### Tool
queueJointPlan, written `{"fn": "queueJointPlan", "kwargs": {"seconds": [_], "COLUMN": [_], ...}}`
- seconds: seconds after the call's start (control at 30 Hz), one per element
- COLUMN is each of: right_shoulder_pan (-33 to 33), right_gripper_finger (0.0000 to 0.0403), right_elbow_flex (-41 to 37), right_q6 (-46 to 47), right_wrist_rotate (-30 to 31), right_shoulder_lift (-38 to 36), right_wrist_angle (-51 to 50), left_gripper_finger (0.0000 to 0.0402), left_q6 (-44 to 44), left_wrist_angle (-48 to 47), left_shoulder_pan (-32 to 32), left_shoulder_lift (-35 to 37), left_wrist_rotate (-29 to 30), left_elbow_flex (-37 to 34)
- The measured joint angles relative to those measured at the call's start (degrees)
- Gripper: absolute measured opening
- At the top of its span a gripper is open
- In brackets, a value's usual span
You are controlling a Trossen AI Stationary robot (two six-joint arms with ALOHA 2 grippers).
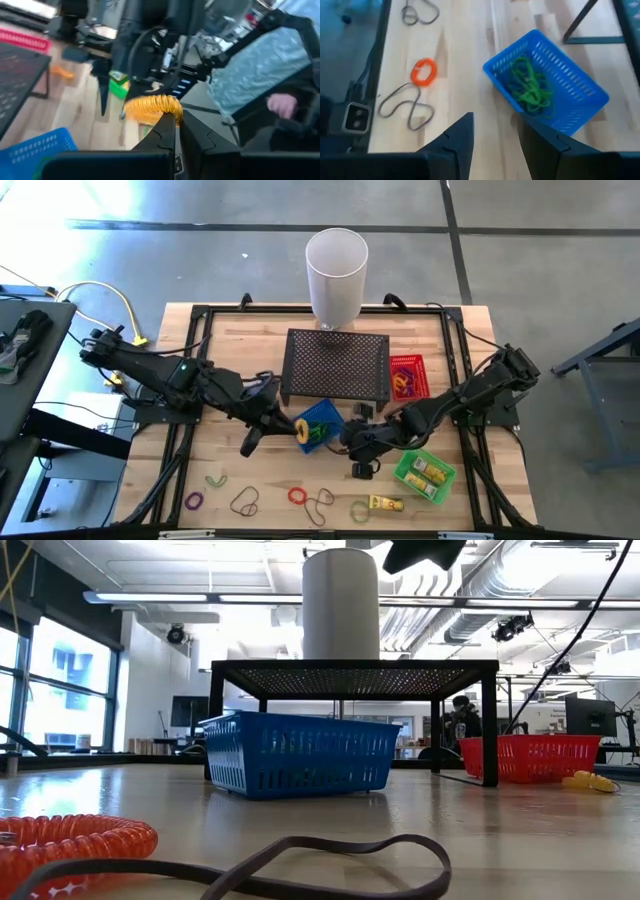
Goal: Pick & Place Office Desk Supplies
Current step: Put the yellow spring keychain into the red bin
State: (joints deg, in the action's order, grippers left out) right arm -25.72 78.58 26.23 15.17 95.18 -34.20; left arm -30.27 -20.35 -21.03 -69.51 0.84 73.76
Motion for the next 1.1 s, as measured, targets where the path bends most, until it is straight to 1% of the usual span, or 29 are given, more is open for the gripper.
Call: {"fn": "queueJointPlan", "kwargs": {"seconds": [0.07, 0.13, 0.3, 0.4, 0.47, 0.57, 0.63, 0.7, 0.77, 0.9, 0.97, 1.1], "right_shoulder_pan": [0.55, 0.77, -0.89, -1.84, -1.62, -1.62, -1.61, -1.77, -1.78, -0.17, 0.54, 2.22], "right_gripper_finger": [0.0139, 0.0139, 0.0127, 0.0119, 0.0115, 0.0112, 0.0112, 0.0113, 0.0113, 0.0113, 0.0113, 0.0113], "right_elbow_flex": [0.00, 0.01, 0.06, 0.03, 0.00, 0.02, 0.11, 0.10, 0.09, 0.11, -0.02, 0.09], "right_q6": [0.21, 0.82, -1.60, -2.15, -2.41, -3.32, -4.22, -6.91, -10.46, -12.56, -11.38, -8.61], "right_wrist_rotate": [-1.09, 0.03, 11.12, 14.53, 14.94, 14.84, 14.60, 14.10, 12.08, 7.62, 5.39, 1.72], "right_shoulder_lift": [0.00, -0.39, -5.80, -8.87, -10.79, -13.27, -13.71, -13.84, -13.84, -13.28, -13.12, -12.38], "right_wrist_angle": [-0.06, -1.79, -6.91, -5.67, -2.37, 3.99, 10.63, 16.25, 20.64, 23.00, 22.45, 23.00], "left_gripper_finger": [0.0001, 0.0001, 0.0001, 0.0001, 0.0001, 0.0001, 0.0001, 0.0001, 0.0001, 0.0001, 0.0001, 0.0001], "left_q6": [1.09, 1.38, 1.45, 1.66, 2.47, 3.58, 4.19, 5.20, 6.18, 6.72, 6.72, 6.71], "left_wrist_angle": [1.94, 3.04, 3.09, 3.43, 3.31, 3.87, 5.11, 5.66, 7.07, 9.62, 9.25, 9.70], "left_shoulder_pan": [-0.01, -0.01, -0.01, 0.02, 0.02, 0.02, 0.08, 0.50, 0.79, 1.98, 2.46, 2.62], "left_shoulder_lift": [-0.59, -0.73, -1.27, -1.57, -1.99, -2.60, -3.15, -3.80, -4.75, -6.14, -6.47, -6.63], "left_wrist_rotate": [-1.82, -2.53, -2.69, -2.71, -2.73, -2.71, -2.73, -2.90, -3.09, -5.51, -6.80, -7.21], "left_elbow_flex": [0.00, 0.00, 0.02, 0.02, 0.02, 0.00, 0.02, 0.02, 0.02, 0.02, -0.01, -0.02]}}
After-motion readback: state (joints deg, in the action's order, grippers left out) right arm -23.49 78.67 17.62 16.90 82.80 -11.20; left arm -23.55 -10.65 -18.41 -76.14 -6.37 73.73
